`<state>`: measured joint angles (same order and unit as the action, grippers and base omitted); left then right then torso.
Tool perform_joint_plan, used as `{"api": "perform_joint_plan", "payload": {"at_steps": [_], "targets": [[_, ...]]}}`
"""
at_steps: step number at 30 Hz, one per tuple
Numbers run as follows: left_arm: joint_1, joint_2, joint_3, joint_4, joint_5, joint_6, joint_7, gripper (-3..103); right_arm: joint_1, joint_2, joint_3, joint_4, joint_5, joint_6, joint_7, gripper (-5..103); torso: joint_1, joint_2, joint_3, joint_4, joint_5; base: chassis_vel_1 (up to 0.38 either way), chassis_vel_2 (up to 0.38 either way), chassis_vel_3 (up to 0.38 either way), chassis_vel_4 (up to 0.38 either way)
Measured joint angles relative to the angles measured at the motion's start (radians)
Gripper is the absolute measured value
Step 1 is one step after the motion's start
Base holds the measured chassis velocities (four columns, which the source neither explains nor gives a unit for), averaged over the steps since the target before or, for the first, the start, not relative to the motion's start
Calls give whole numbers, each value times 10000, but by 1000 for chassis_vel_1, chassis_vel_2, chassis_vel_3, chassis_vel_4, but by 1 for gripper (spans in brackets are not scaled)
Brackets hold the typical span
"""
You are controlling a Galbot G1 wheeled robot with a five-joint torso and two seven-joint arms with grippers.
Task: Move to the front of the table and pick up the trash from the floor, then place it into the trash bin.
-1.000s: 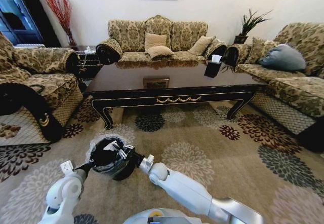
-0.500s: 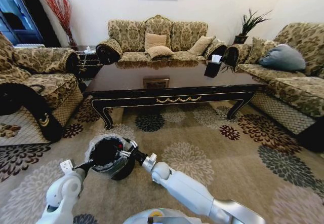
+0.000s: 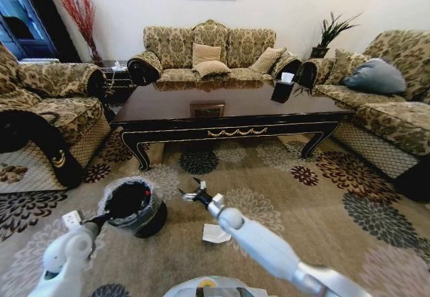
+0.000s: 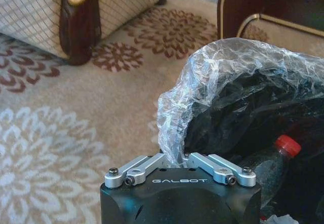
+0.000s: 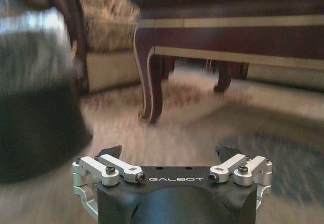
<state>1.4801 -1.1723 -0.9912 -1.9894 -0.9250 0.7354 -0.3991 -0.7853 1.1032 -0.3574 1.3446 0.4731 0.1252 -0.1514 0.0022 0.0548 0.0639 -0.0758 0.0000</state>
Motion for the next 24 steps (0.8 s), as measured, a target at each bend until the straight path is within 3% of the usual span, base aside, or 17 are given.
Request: {"api": "perform_joint_plan", "payload": {"at_steps": [8,13,18,24], "targets": [[-35,151,-268,-54,-194,0,1,2,-416,-50,244,-1549,-1609,477,-1727,100,0,0,0,3,0,0,0,0,0],[-25,169,-288,-184,-186,1,-2,2,-498,349,774,-2844,-2785,1509,-4752,100,0,0,-1,1,1,0,0,0,0],[33,153,-381,-503,-176,1,-16,2,-310,529,1206,-3238,-3297,1839,-5739,100,0,0,0,6,1,0,0,0,0],[129,92,-390,-975,-156,1,-21,2,-144,263,1313,-3404,-3595,1921,-5920,100,0,0,0,4,0,0,0,0,0]]}}
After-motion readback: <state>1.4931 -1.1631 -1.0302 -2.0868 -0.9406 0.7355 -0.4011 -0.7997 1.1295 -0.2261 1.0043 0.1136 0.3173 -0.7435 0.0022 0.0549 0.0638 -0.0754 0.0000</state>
